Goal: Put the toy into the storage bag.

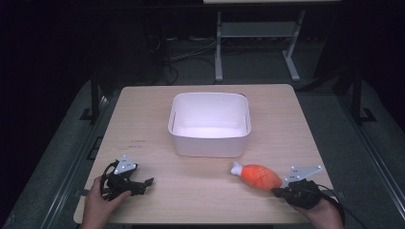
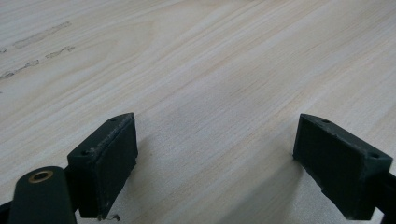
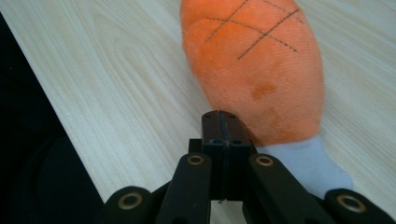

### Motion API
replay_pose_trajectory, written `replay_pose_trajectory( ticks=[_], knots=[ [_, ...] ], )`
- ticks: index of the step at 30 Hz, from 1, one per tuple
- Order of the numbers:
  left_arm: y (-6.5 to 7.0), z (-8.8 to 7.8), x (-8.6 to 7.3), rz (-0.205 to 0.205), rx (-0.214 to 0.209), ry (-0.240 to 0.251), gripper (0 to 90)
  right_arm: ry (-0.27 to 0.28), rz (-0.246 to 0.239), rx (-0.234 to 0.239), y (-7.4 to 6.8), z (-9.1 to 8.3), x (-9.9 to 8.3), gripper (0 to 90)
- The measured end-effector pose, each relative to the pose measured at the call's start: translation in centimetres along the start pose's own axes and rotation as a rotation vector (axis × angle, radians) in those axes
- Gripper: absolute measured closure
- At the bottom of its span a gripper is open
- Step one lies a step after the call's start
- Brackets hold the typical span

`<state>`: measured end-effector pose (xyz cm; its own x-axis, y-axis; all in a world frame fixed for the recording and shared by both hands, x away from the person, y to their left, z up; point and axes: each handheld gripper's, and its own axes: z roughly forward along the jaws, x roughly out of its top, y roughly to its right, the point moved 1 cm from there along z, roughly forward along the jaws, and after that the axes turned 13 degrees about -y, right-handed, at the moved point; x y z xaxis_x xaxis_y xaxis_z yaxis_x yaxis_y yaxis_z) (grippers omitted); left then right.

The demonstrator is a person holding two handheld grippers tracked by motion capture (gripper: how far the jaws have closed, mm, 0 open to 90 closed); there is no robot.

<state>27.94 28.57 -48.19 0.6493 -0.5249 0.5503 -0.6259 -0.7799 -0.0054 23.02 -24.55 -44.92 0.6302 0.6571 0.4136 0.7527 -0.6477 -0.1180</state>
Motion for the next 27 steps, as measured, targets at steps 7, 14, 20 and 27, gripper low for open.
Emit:
replay_pose_trajectory(
  ticks=[7, 14, 20, 27],
  knots=[
    [0.0, 0.0, 0.0, 0.0, 0.0, 0.0, 12.9, 0.032, -0.036, 0.038, -0.4, -1.0, 0.8, 80.9],
    [0.0, 0.0, 0.0, 0.0, 0.0, 0.0, 12.9, 0.079, -0.025, 0.011, 0.4, -2.4, 1.9, 63.6],
    [0.0, 0.0, 0.0, 0.0, 0.0, 0.0, 12.9, 0.085, -0.016, -0.007, 1.5, -2.5, 2.7, 43.6],
    [0.0, 0.0, 0.0, 0.0, 0.0, 0.0, 12.9, 0.067, -0.046, -0.001, 2.5, -1.6, 4.1, 16.2]
  ],
)
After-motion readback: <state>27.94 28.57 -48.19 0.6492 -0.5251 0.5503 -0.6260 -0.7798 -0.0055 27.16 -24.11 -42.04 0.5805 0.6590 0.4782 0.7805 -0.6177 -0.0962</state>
